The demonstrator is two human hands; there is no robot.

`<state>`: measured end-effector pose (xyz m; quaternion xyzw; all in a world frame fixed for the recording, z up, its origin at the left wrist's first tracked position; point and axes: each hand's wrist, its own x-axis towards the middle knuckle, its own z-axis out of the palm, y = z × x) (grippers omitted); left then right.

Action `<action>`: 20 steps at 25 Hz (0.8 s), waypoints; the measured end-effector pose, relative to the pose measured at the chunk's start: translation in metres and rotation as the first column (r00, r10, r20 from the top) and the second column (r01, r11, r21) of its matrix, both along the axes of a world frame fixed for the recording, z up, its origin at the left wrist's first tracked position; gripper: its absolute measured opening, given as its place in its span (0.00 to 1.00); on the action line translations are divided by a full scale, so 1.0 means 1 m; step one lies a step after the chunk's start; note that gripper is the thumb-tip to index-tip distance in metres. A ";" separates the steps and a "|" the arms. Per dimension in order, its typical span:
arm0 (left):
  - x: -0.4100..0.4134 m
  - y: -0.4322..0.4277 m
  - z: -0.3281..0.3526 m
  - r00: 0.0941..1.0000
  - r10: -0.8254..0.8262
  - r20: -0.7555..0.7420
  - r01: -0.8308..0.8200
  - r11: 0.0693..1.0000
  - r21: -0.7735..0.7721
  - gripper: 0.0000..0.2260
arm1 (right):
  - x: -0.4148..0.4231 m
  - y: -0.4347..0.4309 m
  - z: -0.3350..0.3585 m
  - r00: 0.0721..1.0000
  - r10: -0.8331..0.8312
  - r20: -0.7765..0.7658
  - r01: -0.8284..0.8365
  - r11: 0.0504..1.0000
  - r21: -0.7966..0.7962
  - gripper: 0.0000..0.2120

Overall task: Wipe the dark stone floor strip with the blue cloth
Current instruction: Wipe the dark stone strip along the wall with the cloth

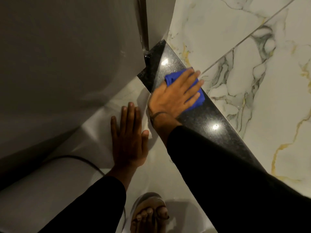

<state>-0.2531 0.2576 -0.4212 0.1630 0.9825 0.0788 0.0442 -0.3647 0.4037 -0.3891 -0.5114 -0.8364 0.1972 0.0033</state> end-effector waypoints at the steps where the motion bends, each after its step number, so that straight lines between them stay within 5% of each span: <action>1: 0.001 0.000 -0.001 1.000 -0.001 0.002 0.001 1.000 0.002 0.32 | -0.012 -0.002 0.000 0.997 0.072 0.000 -0.072 0.997 -0.003 0.40; 7: 0.002 -0.004 -0.008 0.999 -0.030 -0.018 0.030 0.999 -0.044 0.33 | -0.036 -0.002 0.001 0.918 0.397 0.016 -0.398 0.917 0.038 0.38; 11: 0.001 -0.003 -0.007 0.999 -0.012 -0.035 0.011 1.000 -0.012 0.33 | -0.009 0.012 0.001 0.786 0.614 -0.065 -0.615 0.788 0.012 0.38; 17: -0.003 -0.004 -0.006 1.000 -0.017 -0.005 0.017 1.000 -0.023 0.33 | 0.026 0.007 -0.007 0.668 0.744 -0.014 -0.743 0.667 0.057 0.35; 20: -0.002 -0.004 -0.003 0.999 -0.034 -0.013 0.033 0.998 -0.045 0.32 | 0.038 0.023 -0.008 0.504 0.862 -0.062 -0.860 0.507 0.060 0.33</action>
